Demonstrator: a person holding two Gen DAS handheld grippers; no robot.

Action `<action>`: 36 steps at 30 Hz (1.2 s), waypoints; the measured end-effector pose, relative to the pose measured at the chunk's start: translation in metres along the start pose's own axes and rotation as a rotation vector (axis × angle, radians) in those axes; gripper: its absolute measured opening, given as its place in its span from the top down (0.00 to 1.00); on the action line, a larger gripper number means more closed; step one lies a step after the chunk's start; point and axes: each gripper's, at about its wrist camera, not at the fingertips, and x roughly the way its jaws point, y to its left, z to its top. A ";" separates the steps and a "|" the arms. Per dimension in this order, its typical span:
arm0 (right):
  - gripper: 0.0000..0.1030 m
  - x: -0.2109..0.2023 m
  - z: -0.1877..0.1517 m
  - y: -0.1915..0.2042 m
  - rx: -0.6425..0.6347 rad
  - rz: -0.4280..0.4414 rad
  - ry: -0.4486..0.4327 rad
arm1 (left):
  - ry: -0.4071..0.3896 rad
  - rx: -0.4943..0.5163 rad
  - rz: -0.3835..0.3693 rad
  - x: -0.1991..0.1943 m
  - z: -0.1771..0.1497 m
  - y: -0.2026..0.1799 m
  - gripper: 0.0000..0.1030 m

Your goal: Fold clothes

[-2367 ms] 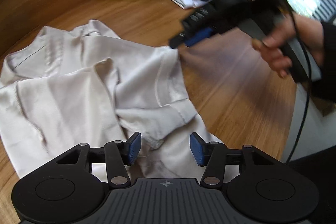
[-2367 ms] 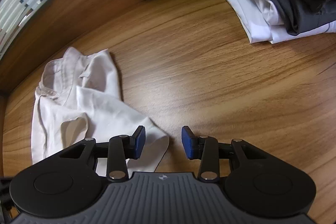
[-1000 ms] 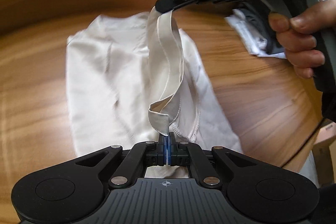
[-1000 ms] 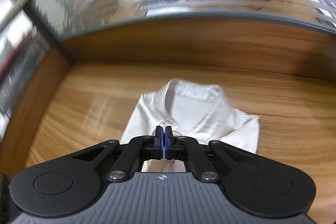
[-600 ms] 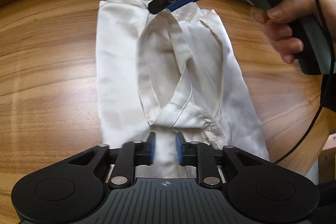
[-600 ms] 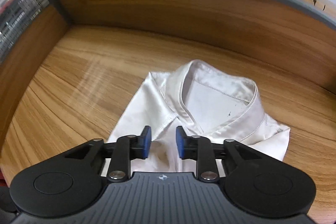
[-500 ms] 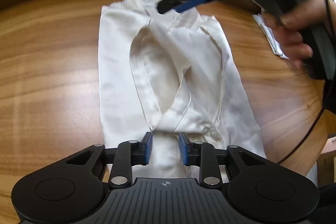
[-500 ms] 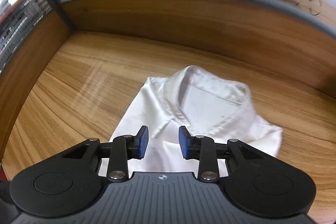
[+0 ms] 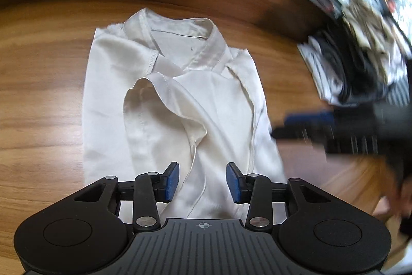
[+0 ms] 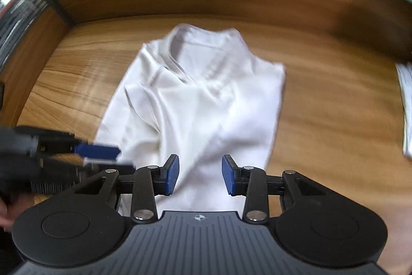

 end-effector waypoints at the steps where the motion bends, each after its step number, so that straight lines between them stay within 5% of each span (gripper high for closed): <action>1: 0.60 0.000 -0.007 -0.003 0.016 -0.003 0.002 | 0.007 -0.012 -0.007 0.003 0.002 0.001 0.96; 10: 0.60 -0.001 -0.030 -0.006 0.043 0.002 -0.014 | 0.043 -0.029 0.059 -0.016 -0.021 0.011 0.97; 13: 0.60 0.008 -0.029 0.004 -0.001 0.027 -0.008 | 0.074 -0.037 0.115 -0.007 -0.031 0.016 0.97; 18: 0.60 0.031 -0.030 0.026 -0.114 0.055 -0.022 | 0.069 -0.088 0.107 0.000 -0.035 0.024 0.96; 24: 0.60 0.053 -0.038 0.042 -0.206 -0.008 0.043 | 0.021 -0.056 0.118 -0.013 -0.031 0.025 0.94; 36: 0.58 -0.026 -0.078 0.042 -0.180 0.005 -0.040 | -0.116 -0.036 0.199 -0.092 -0.078 0.004 0.86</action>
